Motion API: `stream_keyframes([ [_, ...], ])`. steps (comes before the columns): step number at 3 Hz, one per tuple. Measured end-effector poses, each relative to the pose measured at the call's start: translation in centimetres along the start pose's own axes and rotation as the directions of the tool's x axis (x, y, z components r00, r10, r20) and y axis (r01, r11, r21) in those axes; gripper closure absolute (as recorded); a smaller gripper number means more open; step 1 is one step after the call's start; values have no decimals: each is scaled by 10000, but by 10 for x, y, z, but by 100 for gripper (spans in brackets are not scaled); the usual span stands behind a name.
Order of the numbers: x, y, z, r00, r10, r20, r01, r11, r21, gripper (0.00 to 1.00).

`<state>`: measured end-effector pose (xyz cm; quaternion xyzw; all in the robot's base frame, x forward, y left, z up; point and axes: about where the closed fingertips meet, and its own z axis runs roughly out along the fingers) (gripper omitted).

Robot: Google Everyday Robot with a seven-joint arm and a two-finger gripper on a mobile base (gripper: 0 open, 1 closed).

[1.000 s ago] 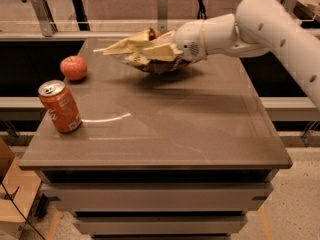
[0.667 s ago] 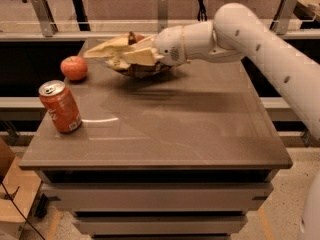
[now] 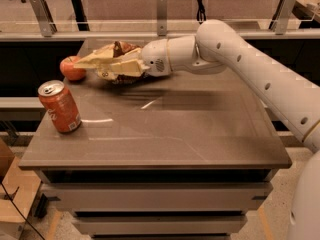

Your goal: Move brown chip bag near apple

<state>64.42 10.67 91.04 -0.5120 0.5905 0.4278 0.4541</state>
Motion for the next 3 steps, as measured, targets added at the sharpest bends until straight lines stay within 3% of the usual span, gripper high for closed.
stream_keyframes([
  [1,0,1,3,10000,-6,-1,6,10000,-51,13],
  [2,-1,2,5,10000,-9,0,9,10000,-93,0],
  [3,-1,2,5,10000,-9,0,9,10000,-95,0],
])
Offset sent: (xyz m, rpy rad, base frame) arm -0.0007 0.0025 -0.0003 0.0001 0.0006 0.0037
